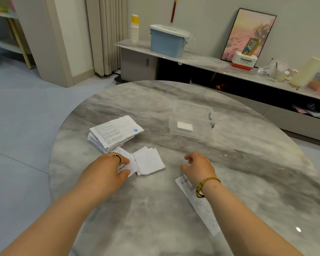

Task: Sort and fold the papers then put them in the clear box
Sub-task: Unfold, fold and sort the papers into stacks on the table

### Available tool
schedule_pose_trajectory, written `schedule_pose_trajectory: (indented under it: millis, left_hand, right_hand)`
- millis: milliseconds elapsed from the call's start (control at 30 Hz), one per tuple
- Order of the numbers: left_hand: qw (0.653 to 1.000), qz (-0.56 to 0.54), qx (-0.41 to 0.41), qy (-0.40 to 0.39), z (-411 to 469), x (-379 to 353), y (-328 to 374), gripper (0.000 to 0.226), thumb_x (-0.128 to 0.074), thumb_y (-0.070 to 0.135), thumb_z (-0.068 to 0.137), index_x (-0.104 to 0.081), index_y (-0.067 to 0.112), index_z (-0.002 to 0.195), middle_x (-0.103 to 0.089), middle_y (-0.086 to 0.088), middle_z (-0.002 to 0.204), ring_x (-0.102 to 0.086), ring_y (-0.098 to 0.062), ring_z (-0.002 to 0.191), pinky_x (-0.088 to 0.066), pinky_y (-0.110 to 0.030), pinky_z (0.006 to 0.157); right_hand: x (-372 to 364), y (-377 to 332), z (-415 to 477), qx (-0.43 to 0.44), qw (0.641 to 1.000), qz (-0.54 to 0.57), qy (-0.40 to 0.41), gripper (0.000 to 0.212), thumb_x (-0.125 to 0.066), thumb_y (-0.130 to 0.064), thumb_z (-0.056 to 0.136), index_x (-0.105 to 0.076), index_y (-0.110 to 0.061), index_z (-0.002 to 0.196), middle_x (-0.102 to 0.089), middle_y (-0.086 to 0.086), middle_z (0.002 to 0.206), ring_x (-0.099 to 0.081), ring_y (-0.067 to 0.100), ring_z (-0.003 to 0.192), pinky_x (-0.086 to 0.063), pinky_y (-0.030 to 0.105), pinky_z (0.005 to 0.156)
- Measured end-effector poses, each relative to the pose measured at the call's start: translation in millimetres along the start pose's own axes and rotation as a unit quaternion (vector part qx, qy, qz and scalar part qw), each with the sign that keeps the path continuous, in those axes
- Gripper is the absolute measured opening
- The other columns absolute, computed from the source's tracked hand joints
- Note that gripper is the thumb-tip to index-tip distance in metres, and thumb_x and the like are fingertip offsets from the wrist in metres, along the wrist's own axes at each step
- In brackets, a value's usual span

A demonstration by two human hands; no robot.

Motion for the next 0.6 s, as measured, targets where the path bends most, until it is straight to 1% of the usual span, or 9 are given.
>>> schedule_pose_trajectory:
  millis: [100, 200, 267, 333, 367, 400, 467, 533, 600]
  left_hand:
    - [0.999, -0.025, -0.024, 0.011, -4, 0, 10, 0.034, -0.046, 0.028, 0.093, -0.049, 0.026, 0.127, -0.046, 0.011, 0.135, -0.040, -0.008, 0.127, -0.031, -0.015, 0.094]
    - [0.996, -0.059, -0.059, 0.025, -11, -4, 22, 0.030, -0.049, 0.026, 0.092, -0.054, 0.026, 0.122, -0.048, 0.014, 0.132, -0.040, -0.006, 0.125, -0.029, -0.014, 0.095]
    - [0.992, -0.104, -0.074, 0.002, -15, -13, 33, 0.023, -0.052, 0.025, 0.090, -0.058, 0.032, 0.111, -0.053, 0.013, 0.124, -0.047, -0.002, 0.112, -0.031, -0.010, 0.089]
    - [0.984, -0.153, -0.074, -0.050, -20, -27, 42, 0.018, -0.055, 0.024, 0.089, -0.057, 0.041, 0.093, -0.059, 0.013, 0.111, -0.050, 0.005, 0.086, -0.034, -0.002, 0.074]
    - [0.981, -0.164, -0.067, -0.076, -22, -34, 44, 0.018, -0.055, 0.024, 0.089, -0.056, 0.042, 0.090, -0.060, 0.014, 0.104, -0.050, 0.005, 0.075, -0.035, -0.002, 0.069]
    - [0.980, -0.166, -0.057, -0.093, -24, -41, 46, 0.016, -0.055, 0.024, 0.089, -0.057, 0.040, 0.091, -0.060, 0.015, 0.099, -0.049, 0.004, 0.070, -0.035, -0.002, 0.065]
    - [0.977, -0.179, -0.038, -0.109, -25, -52, 47, 0.014, -0.054, 0.024, 0.089, -0.060, 0.035, 0.096, -0.056, 0.018, 0.088, -0.049, 0.004, 0.068, -0.035, -0.002, 0.059]
    - [0.974, -0.193, -0.025, -0.119, -25, -59, 49, 0.013, -0.054, 0.023, 0.089, -0.060, 0.033, 0.095, -0.053, 0.017, 0.083, -0.050, 0.004, 0.070, -0.035, -0.001, 0.057]
    - [0.972, -0.195, -0.017, -0.129, -24, -64, 50, 0.014, -0.053, 0.022, 0.090, -0.062, 0.030, 0.098, -0.052, 0.015, 0.082, -0.049, 0.004, 0.071, -0.035, 0.000, 0.057]
  right_hand:
    - [15, 38, -18, -0.049, 0.998, -0.031, -0.030, 0.040, -0.056, -0.030, 0.087, -0.050, -0.020, 0.125, -0.049, 0.002, 0.129, -0.039, 0.021, 0.125, -0.036, 0.030, 0.101]
    - [22, 65, -37, -0.084, 0.992, -0.074, -0.049, 0.043, -0.056, -0.033, 0.086, -0.047, -0.021, 0.127, -0.049, 0.001, 0.126, -0.035, 0.020, 0.123, -0.038, 0.029, 0.099]
    - [23, 71, -44, -0.096, 0.990, -0.082, -0.058, 0.048, -0.058, -0.036, 0.084, -0.045, -0.020, 0.127, -0.049, 0.000, 0.126, -0.034, 0.020, 0.123, -0.039, 0.028, 0.096]
    - [18, 66, -44, -0.090, 0.988, -0.106, -0.074, 0.050, -0.060, -0.041, 0.083, -0.044, -0.018, 0.125, -0.049, 0.001, 0.126, -0.035, 0.021, 0.123, -0.037, 0.028, 0.095]
    - [16, 62, -43, -0.085, 0.987, -0.115, -0.079, 0.047, -0.059, -0.041, 0.084, -0.046, -0.017, 0.122, -0.050, 0.001, 0.126, -0.036, 0.021, 0.122, -0.037, 0.028, 0.095]
    - [15, 60, -43, -0.085, 0.986, -0.116, -0.085, 0.044, -0.058, -0.042, 0.084, -0.048, -0.016, 0.119, -0.051, 0.002, 0.125, -0.036, 0.022, 0.122, -0.037, 0.028, 0.094]
    - [13, 59, -43, -0.093, 0.986, -0.096, -0.099, 0.038, -0.057, -0.041, 0.085, -0.053, -0.016, 0.113, -0.054, 0.004, 0.122, -0.036, 0.022, 0.121, -0.038, 0.029, 0.094]
    - [15, 60, -43, -0.103, 0.986, -0.070, -0.110, 0.030, -0.058, -0.039, 0.085, -0.057, -0.017, 0.107, -0.055, 0.005, 0.119, -0.036, 0.022, 0.122, -0.038, 0.029, 0.093]
    - [15, 61, -44, -0.116, 0.985, -0.045, -0.119, 0.016, -0.059, -0.035, 0.085, -0.056, -0.020, 0.087, -0.058, 0.005, 0.112, -0.037, 0.022, 0.121, -0.038, 0.028, 0.088]
Point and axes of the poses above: each hand's wrist, its own z-axis towards the middle knuckle, its own x-axis out of the back of the hand, y = z × x, the point moved 4 cm from there along z, towards the middle knuckle
